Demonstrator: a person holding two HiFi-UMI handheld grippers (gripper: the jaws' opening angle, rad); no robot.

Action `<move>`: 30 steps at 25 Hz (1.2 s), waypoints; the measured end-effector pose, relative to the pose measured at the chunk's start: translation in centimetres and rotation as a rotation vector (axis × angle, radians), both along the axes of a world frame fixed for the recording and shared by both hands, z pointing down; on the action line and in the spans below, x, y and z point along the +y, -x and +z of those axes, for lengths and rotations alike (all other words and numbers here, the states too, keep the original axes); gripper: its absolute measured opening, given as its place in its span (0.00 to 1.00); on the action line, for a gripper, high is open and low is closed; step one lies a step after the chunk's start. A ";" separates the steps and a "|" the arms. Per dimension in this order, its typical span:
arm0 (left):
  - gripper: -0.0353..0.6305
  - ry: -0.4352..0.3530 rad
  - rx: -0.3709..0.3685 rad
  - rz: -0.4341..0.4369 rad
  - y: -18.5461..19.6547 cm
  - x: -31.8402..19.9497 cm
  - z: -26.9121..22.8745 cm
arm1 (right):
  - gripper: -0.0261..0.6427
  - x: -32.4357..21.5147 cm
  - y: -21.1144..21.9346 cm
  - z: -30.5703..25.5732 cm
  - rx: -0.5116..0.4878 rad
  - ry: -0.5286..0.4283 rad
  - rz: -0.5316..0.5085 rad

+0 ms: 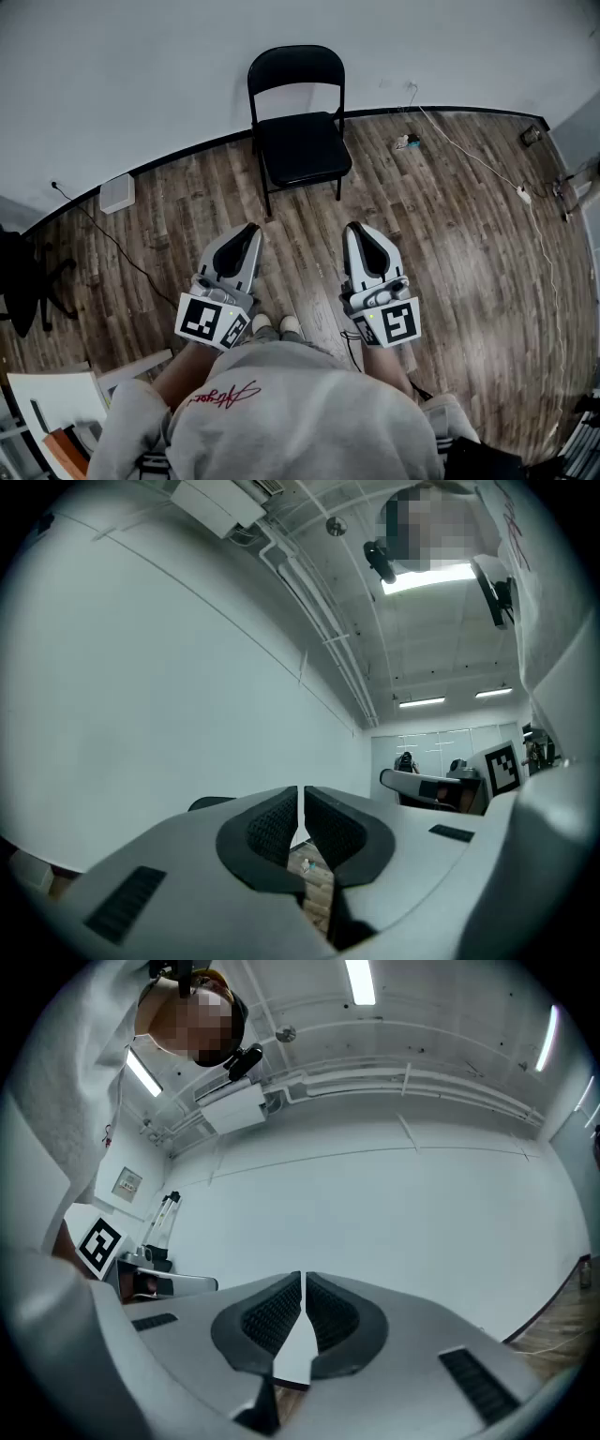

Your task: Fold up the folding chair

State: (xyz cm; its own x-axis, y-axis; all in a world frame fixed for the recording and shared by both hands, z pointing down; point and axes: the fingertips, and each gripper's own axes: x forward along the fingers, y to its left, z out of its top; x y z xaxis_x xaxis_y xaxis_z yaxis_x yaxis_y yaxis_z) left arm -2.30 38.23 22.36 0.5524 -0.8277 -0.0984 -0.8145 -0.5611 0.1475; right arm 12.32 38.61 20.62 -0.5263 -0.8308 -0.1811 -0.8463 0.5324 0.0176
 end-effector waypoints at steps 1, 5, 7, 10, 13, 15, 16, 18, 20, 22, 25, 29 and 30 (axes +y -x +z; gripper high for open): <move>0.11 0.003 0.004 -0.002 0.0 0.0 0.1 | 0.08 0.0 0.2 -0.2 -0.012 -0.003 -0.006; 0.11 0.013 0.009 -0.003 0.1 0.1 0.4 | 0.08 0.1 0.7 0.4 -0.012 0.011 -0.019; 0.11 0.014 0.007 -0.003 0.1 0.1 0.5 | 0.08 0.1 0.9 0.7 -0.004 0.016 -0.025; 0.11 0.015 0.007 -0.010 0.3 0.1 0.5 | 0.08 0.1 0.9 0.6 -0.005 0.012 -0.019; 0.11 0.018 0.006 -0.015 0.5 -0.2 0.7 | 0.08 -0.2 0.8 0.6 -0.002 0.010 -0.012; 0.11 0.022 0.009 -0.016 0.6 -0.3 0.8 | 0.08 -0.2 0.8 0.4 -0.005 -0.001 -0.014; 0.11 0.025 0.011 -0.017 0.5 -0.3 0.8 | 0.08 -0.1 0.8 0.2 -0.009 -0.013 -0.015; 0.11 0.027 0.012 -0.016 0.2 -0.3 0.9 | 0.08 0.1 0.7 -0.4 -0.019 -0.051 -0.023; 0.11 0.026 0.008 -0.014 -0.2 -0.3 0.9 | 0.08 0.2 0.8 -1.1 -0.029 -0.082 -0.033; 0.11 0.027 0.008 -0.018 -0.6 -0.4 0.9 | 0.08 0.0 0.4 -0.9 -0.025 -0.072 -0.029; 0.11 0.026 0.017 -0.034 -1.0 -0.5 1.0 | 0.08 -0.4 -0.7 0.2 -0.012 -0.035 -0.023; 0.11 0.016 0.013 -0.069 -1.3 -0.6 1.3 | 0.08 -0.9 -1.2 0.1 -0.036 -0.047 -0.058; 0.11 0.020 0.011 -0.075 -1.4 -0.7 1.5 | 0.08 -0.9 -1.4 0.2 -0.041 -0.045 -0.062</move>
State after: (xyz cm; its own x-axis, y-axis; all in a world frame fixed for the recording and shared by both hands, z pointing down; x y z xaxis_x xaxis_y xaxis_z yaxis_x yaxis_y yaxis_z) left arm -0.88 37.58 23.90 0.4879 -0.8685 -0.0872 -0.8524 -0.4956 0.1669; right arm 13.73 37.67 20.84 -0.5683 -0.7872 -0.2396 -0.8121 0.5835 0.0090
